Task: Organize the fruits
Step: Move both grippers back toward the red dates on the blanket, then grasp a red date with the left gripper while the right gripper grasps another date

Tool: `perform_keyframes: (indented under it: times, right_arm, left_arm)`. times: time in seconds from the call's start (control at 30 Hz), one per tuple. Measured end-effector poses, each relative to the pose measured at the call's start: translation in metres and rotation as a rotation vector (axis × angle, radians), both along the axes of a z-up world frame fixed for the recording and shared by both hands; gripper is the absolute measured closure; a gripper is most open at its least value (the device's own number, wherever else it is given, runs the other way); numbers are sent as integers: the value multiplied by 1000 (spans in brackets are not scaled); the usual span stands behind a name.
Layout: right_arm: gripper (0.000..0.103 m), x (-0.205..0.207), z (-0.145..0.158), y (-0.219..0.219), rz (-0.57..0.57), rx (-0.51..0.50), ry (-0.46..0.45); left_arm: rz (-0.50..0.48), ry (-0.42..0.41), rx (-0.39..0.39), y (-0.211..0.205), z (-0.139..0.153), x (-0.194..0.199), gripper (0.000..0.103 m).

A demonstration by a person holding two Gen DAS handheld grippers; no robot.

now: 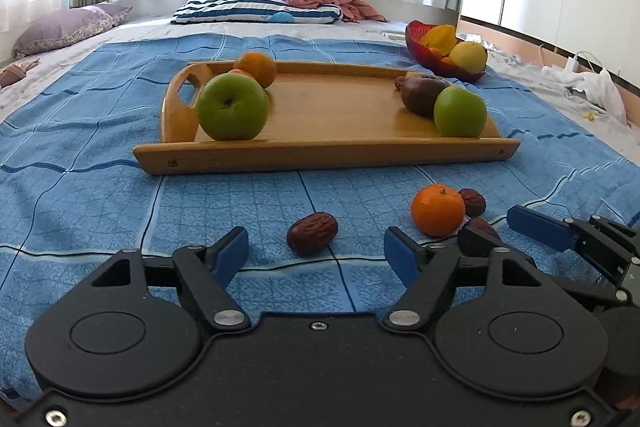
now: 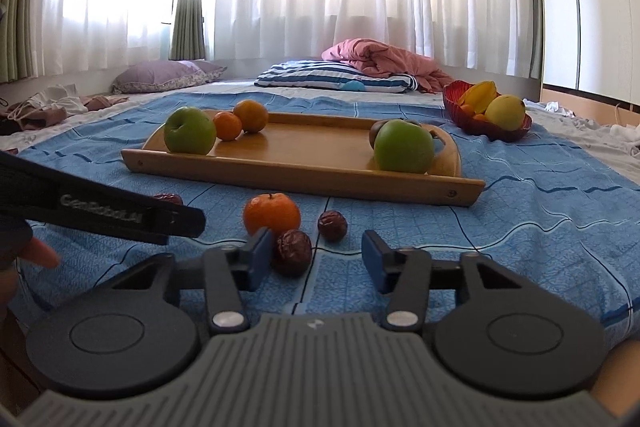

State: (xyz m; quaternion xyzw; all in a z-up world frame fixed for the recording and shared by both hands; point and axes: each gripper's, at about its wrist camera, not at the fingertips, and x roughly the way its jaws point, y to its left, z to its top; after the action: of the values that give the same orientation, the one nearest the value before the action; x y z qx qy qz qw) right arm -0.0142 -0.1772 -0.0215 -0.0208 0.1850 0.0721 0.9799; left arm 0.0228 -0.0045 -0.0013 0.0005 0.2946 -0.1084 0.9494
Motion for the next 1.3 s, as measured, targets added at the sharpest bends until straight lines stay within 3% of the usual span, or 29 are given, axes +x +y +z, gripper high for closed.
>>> perform_keyframes:
  times: [0.3, 0.6, 0.87, 1.03, 1.3]
  right_arm:
    - [67, 0, 0, 4, -2, 17, 0]
    - [74, 3, 1, 6, 0, 36, 13]
    - [77, 4, 1, 7, 6, 41, 26]
    - [78, 4, 1, 7, 10, 42, 28]
    - [79, 3, 2, 8, 18, 48, 26]
  left_arm:
    - [-8, 1, 6, -5, -1, 2, 48]
    - [-5, 11, -11, -5, 0, 1, 57]
    - [-10, 12, -1, -7, 0, 1, 69]
    - [6, 4, 10, -10, 2, -1, 82]
    - [19, -5, 20, -12, 5, -4, 82]
